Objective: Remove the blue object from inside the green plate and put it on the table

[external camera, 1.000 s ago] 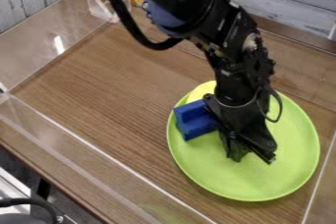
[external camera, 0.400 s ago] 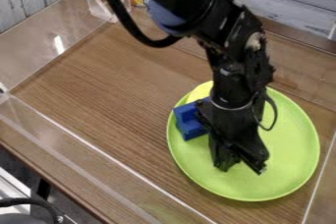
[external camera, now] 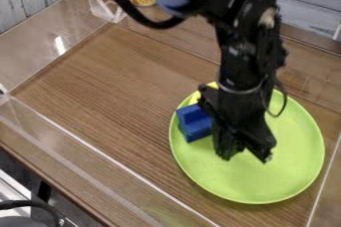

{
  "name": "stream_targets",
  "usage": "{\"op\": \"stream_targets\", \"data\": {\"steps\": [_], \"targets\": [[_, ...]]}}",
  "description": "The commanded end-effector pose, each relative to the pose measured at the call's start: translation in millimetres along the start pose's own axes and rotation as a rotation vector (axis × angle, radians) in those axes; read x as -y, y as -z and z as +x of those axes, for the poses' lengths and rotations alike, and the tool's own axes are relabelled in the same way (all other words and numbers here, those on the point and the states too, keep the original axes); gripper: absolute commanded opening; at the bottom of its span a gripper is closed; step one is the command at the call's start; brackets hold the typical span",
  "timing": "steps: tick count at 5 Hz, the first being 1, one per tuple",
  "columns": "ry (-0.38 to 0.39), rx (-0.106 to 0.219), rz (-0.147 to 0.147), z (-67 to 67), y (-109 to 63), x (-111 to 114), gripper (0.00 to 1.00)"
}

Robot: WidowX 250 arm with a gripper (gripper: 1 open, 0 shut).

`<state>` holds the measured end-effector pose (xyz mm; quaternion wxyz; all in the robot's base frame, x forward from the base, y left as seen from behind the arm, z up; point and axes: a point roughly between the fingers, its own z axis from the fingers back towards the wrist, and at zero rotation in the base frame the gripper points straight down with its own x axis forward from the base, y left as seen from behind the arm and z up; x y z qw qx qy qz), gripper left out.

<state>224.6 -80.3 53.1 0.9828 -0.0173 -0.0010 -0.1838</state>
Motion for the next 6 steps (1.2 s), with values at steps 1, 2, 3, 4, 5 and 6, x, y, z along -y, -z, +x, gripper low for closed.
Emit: {"op": "stream_targets", "data": {"steps": [1,2,3,4,5,6], "targets": [[-0.003,0.032,0.031,5.5,-39.2,-6.0,0.0],[-0.042,0.013,0.066,2.6,-71.4,-19.5,0.0],[-0.118,0.014,0.098,-2.5,-105.0,-35.1,0.0],[-0.134,0.016,0.107,-2.6,-91.7,-37.2,1.0],[-0.14,0.018,0.111,-2.2,-75.8,-35.5,1.0],[-0.139,0.026,0.111,-1.2,-60.9,-33.1,1.0]]}}
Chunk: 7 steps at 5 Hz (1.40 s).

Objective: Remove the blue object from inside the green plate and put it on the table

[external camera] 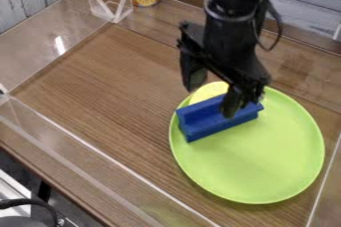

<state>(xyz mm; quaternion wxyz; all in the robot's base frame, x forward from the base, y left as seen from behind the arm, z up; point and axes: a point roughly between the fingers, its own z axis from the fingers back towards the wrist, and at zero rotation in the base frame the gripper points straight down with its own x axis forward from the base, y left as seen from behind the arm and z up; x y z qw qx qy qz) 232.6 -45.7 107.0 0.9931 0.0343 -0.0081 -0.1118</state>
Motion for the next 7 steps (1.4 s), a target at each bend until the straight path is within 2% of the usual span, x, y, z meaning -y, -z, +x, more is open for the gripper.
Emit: {"op": "stream_targets", "data": {"steps": [1,3,4,6,7], "targets": [[0.009,0.043,0.002,4.7,9.5,2.6,1.0],[0.017,0.061,0.004,5.5,34.4,2.9,1.0],[0.006,0.056,0.011,3.9,32.5,-2.0,0.0],[0.006,0.016,0.033,-1.4,20.0,-7.9,0.0],[0.003,0.002,0.057,-4.3,7.1,-12.9,0.0]]}}
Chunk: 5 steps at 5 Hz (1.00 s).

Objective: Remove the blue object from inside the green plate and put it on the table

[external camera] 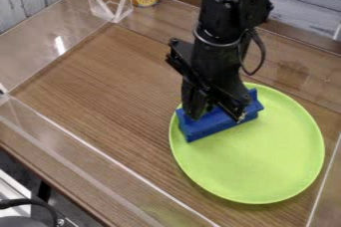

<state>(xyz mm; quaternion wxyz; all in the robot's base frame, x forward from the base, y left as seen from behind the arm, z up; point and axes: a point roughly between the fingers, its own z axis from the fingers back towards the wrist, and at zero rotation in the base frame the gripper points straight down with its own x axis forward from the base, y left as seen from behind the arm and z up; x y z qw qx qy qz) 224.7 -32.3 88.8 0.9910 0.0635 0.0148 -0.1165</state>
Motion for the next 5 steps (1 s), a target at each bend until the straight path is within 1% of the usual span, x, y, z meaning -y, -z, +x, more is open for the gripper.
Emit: {"op": "stream_targets", "data": {"steps": [1,2,3,5], "targets": [[0.008,0.034,0.035,6.2,-22.0,-11.5,0.0],[0.022,0.023,0.066,10.5,-40.5,-25.7,0.0],[0.028,0.031,0.071,13.9,-29.4,-21.6,1.0],[0.04,0.037,0.067,20.2,-14.7,-10.7,1.0]]}}
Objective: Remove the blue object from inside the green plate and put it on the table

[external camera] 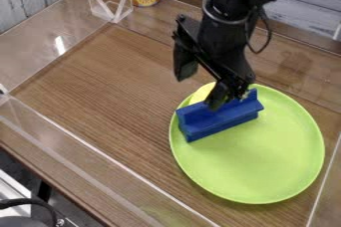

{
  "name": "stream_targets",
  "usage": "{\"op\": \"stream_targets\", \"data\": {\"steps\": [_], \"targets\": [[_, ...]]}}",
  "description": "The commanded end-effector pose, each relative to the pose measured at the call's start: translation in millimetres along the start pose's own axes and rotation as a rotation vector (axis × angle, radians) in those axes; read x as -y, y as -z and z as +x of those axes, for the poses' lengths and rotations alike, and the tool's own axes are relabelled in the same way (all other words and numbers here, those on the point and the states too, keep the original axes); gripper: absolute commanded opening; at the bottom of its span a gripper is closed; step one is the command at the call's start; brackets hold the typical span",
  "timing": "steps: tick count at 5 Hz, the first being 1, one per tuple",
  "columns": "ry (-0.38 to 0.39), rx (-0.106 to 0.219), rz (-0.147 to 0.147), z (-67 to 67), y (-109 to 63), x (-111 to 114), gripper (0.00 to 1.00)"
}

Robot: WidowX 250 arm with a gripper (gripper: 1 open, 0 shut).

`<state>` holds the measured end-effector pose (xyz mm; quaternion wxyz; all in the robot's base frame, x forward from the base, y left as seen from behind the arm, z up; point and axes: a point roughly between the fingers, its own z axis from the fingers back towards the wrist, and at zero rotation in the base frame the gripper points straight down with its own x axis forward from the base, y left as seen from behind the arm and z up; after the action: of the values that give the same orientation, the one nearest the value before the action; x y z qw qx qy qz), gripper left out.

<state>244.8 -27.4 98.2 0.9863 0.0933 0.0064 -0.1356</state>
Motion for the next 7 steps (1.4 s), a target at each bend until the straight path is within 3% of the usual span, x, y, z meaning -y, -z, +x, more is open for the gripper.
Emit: {"op": "stream_targets", "data": {"steps": [1,6,7], "targets": [[0.005,0.033,-0.001,6.0,3.4,3.3,1.0],[0.015,0.045,-0.02,9.9,40.5,5.2,1.0],[0.016,0.042,-0.022,10.0,43.8,3.7,0.0]]}}
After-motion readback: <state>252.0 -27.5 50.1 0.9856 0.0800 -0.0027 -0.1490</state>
